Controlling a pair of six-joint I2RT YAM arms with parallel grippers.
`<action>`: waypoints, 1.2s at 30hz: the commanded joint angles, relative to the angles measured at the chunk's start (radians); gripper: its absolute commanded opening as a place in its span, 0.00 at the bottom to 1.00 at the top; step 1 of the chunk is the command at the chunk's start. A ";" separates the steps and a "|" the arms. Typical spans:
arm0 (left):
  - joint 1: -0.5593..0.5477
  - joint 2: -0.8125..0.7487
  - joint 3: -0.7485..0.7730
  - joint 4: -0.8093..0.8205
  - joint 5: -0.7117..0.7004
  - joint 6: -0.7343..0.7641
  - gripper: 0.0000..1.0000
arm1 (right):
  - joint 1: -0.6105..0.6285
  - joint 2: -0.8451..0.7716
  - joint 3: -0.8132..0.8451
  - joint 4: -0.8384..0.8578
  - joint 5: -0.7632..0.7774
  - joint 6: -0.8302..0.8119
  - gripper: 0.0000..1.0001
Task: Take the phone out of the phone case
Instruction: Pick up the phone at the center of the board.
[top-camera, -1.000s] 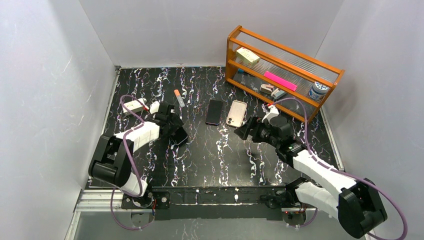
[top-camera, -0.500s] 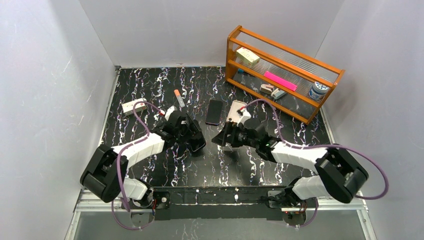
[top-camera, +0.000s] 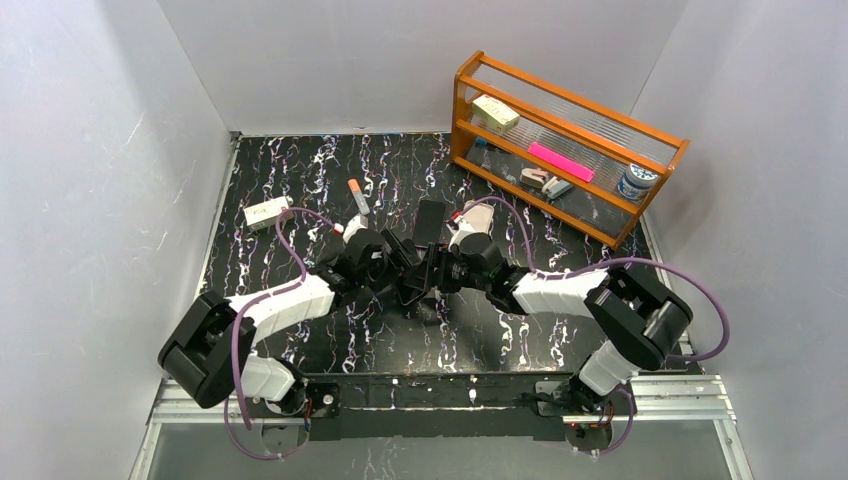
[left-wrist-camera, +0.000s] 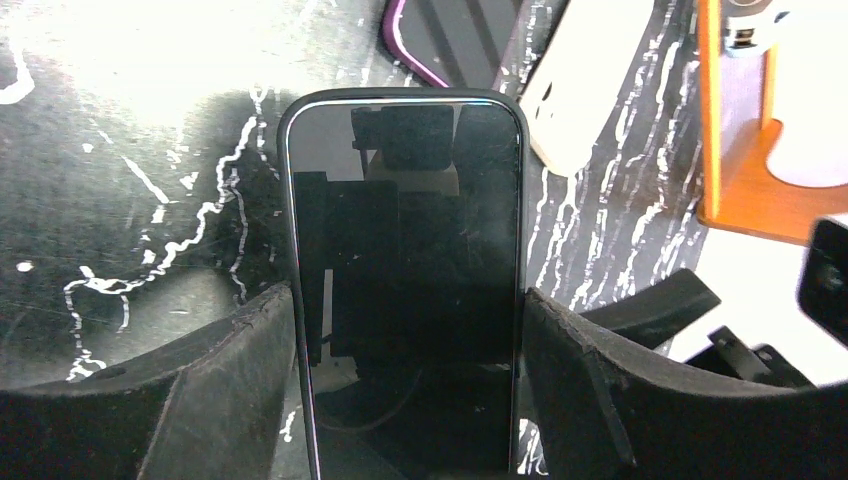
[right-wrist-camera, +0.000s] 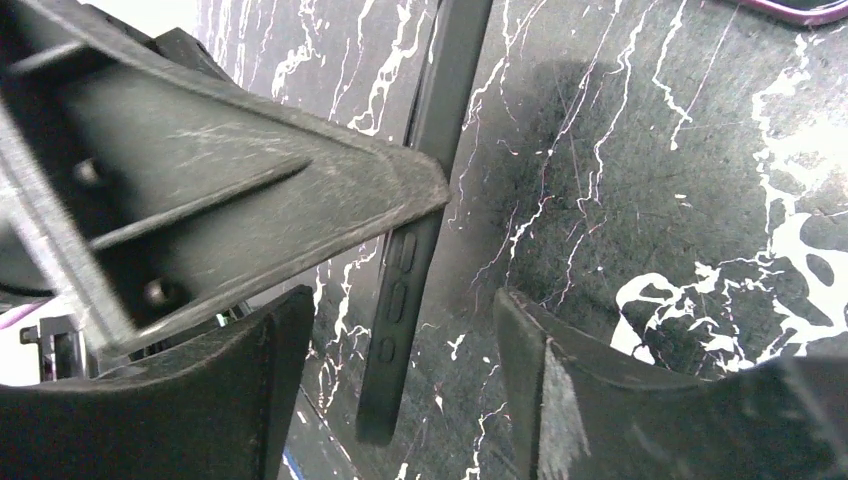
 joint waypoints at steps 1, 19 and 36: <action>-0.011 -0.067 -0.010 0.094 -0.021 -0.023 0.13 | 0.006 0.018 0.042 0.079 -0.032 0.026 0.69; -0.011 -0.180 0.004 0.158 0.012 0.218 0.87 | -0.070 -0.171 -0.059 0.123 -0.044 0.070 0.01; 0.049 -0.171 0.011 0.430 0.409 0.237 0.98 | -0.367 -0.467 -0.274 0.427 -0.334 0.224 0.01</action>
